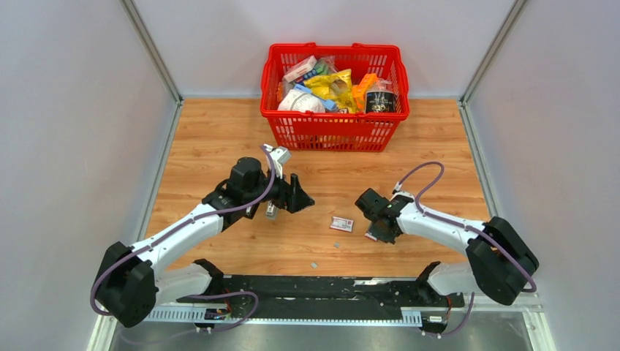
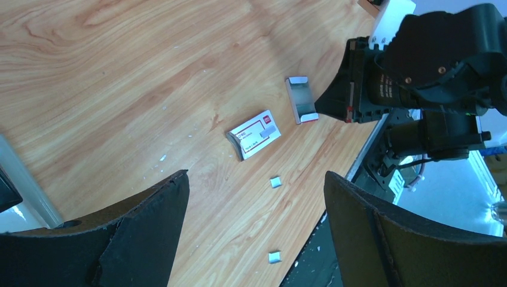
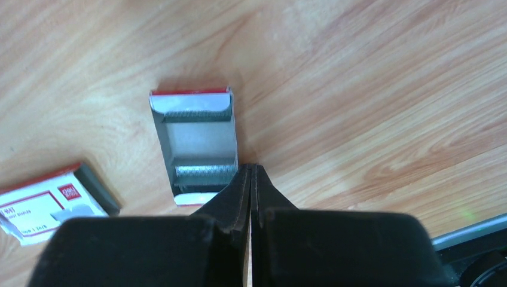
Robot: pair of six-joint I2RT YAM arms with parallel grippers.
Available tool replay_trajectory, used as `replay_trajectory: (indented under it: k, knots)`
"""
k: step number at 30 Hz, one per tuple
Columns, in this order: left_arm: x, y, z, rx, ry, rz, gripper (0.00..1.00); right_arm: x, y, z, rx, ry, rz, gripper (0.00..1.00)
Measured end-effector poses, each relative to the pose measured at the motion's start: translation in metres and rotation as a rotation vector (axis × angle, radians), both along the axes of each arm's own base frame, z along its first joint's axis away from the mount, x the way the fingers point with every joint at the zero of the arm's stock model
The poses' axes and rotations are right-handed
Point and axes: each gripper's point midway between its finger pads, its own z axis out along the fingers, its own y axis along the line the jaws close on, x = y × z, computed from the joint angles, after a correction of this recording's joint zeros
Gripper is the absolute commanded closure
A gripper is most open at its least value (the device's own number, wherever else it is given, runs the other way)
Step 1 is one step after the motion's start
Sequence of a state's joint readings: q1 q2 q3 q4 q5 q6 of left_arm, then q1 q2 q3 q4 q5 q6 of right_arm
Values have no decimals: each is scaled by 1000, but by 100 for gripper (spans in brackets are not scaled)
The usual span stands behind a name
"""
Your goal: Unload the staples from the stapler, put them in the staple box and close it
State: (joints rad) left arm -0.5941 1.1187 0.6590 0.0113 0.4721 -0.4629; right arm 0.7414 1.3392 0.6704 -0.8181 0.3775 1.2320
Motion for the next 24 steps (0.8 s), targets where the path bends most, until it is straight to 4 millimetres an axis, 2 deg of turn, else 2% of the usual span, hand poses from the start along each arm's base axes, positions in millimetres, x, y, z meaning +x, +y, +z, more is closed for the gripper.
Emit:
replay_trajectory:
  k: [5,11,24]
  knots:
    - [1,1,1,2,-1,8,10,-10,6,0,30,11,28,100]
    - [0,4,6,-1,-14,20,10,-8,12,-1,31,14,44,100]
    - [-3,12,3,31,0,51,10,32,51,1,54,-23,85,100]
